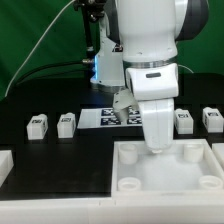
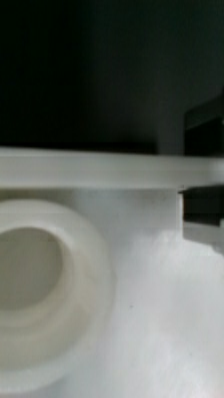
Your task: Assemble one leg
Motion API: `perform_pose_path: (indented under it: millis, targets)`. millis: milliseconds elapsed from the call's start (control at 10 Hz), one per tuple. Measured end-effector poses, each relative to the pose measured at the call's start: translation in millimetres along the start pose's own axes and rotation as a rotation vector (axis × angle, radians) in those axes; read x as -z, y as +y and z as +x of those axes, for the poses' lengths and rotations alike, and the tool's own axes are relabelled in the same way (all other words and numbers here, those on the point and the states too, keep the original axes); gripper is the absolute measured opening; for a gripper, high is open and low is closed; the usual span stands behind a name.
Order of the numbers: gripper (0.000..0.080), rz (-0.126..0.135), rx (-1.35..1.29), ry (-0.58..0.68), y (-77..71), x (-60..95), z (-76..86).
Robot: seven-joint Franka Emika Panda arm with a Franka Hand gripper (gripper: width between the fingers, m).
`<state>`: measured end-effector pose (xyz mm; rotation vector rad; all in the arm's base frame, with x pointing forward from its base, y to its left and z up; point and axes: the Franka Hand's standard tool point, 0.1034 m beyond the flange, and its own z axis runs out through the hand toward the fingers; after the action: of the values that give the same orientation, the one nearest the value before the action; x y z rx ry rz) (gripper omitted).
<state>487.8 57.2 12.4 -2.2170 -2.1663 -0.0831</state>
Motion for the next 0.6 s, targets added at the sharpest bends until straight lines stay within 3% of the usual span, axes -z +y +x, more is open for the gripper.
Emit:
perform_pose_path:
  millis: [200,300,500,600]
  targets:
    - [0.0061,-0.006,-0.007,0.001,1.7,-0.3,1.9]
    - [0.0061,-0.02,0.003,-0.002,1.9,-0.3,1.9]
    - [0.0061,-0.021,-0.002,-0.002,1.7,-0.5,0.9]
    - [0.0236,-0.02,-0.002,-0.002,1.6,-0.6,0.7]
